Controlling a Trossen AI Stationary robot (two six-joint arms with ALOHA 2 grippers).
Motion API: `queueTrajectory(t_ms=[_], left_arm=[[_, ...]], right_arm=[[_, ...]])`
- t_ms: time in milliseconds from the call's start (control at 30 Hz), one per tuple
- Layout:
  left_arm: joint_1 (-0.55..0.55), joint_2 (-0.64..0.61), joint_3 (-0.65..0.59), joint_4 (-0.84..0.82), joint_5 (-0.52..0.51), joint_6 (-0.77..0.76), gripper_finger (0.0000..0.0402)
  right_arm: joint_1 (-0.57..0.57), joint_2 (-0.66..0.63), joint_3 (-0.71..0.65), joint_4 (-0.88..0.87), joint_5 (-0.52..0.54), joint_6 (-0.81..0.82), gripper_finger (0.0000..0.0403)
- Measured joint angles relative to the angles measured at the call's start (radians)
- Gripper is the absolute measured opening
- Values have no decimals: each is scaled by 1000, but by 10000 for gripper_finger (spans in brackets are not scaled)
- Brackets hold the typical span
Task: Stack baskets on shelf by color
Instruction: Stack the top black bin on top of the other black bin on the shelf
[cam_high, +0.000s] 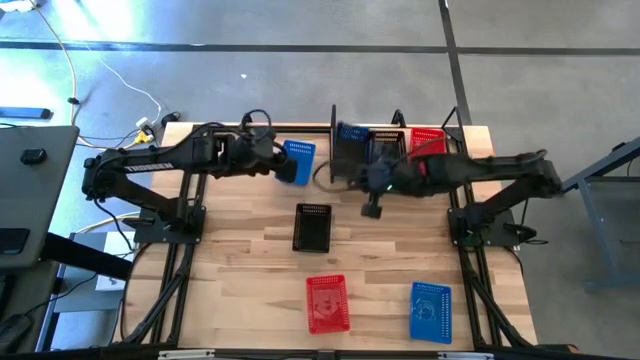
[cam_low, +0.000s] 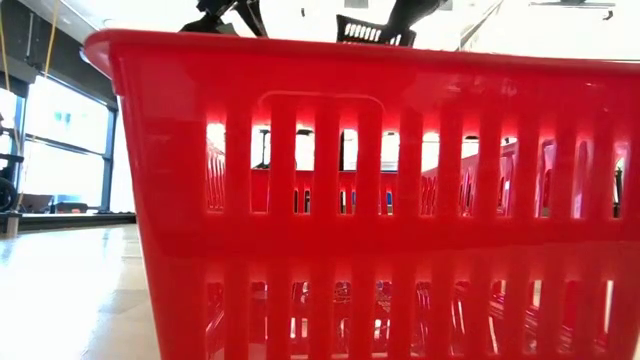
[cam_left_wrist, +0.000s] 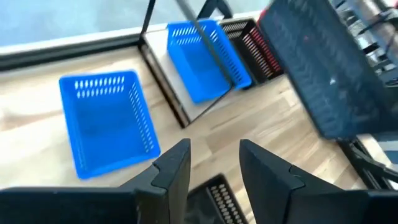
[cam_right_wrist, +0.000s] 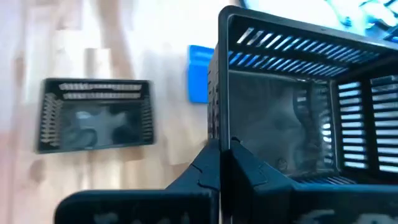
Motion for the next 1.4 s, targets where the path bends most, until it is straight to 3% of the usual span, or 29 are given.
queueTrajectory(t_ms=[467,633,833,1100,1400], left_arm=[[63,0,0,141,53,220,129],[86,0,0,164,51,278,129],[114,0,0,185,48,321,129],[142,0,0,185,48,336,129],[158,0,0,184,48,336,129]], right_arm=[[-185,-266,-15,-70,122,-190,0],[-284,-334,-92,-52,105,-249,0],[-409,-378,-236,33,-119,-405,0],[-526,-380,-392,41,-337,-580,0],[-589,-380,-519,122,-401,-625,0]])
